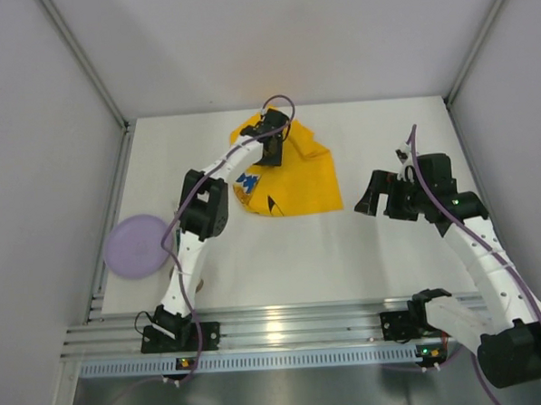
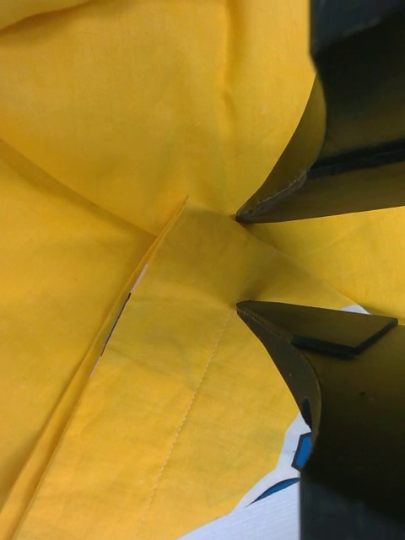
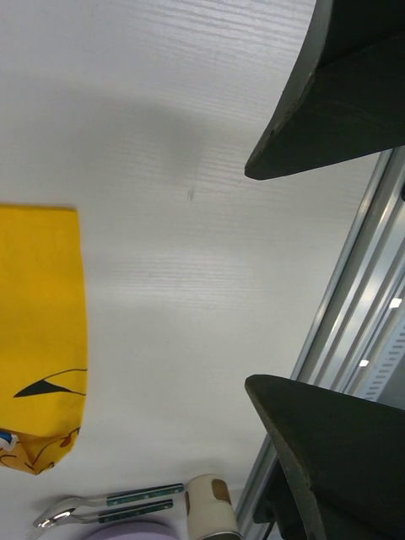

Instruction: Set the dinner table for one person

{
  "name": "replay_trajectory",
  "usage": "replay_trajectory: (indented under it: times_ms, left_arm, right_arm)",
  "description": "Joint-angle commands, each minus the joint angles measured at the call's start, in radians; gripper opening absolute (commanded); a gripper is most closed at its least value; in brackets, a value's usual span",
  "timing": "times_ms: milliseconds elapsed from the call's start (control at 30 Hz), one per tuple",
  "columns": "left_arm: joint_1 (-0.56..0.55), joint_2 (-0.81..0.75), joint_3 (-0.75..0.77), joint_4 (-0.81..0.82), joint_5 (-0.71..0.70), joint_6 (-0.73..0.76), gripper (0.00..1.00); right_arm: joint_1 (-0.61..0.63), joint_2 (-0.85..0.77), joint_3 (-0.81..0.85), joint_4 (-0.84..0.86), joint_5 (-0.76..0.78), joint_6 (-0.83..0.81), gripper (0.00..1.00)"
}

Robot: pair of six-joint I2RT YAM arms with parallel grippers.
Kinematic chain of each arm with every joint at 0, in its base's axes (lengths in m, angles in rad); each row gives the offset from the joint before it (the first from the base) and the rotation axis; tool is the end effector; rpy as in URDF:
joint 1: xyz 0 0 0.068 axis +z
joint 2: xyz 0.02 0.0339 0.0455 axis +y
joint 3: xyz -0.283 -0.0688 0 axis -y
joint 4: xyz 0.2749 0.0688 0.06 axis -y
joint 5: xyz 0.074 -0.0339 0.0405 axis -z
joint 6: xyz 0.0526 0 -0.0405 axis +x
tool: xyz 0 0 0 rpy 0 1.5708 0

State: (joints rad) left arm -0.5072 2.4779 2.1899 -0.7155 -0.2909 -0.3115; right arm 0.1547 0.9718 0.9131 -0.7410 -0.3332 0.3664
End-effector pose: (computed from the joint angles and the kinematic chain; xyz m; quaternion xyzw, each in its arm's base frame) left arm 0.5234 -0.2736 0.1624 0.0524 0.9493 0.0174 0.3094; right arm 0.2193 0.0516 0.3023 0.0345 0.9152 0.2440 0.3188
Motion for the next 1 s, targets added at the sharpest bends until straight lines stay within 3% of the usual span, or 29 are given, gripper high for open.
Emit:
replay_trajectory:
  times_ms: [0, 600, 767, 967]
  left_arm:
    - [0.016, -0.008, 0.008, 0.022, 0.024, 0.000, 0.47]
    - [0.105, -0.037, 0.007, 0.060, 0.045, -0.018, 0.46]
    - [0.144, -0.063, -0.039, 0.108, 0.099, -0.052, 0.38]
    - [0.222, -0.103, -0.133, 0.188, 0.168, -0.136, 0.36]
  right_arm:
    - [-0.007, 0.005, 0.053, 0.012, 0.006, -0.014, 1.00]
    - [-0.009, 0.033, 0.072, 0.014, 0.010, -0.014, 1.00]
    - [-0.009, 0.047, 0.078, 0.012, 0.008, -0.012, 1.00]
    - [-0.007, 0.065, 0.086, 0.011, 0.003, -0.017, 1.00]
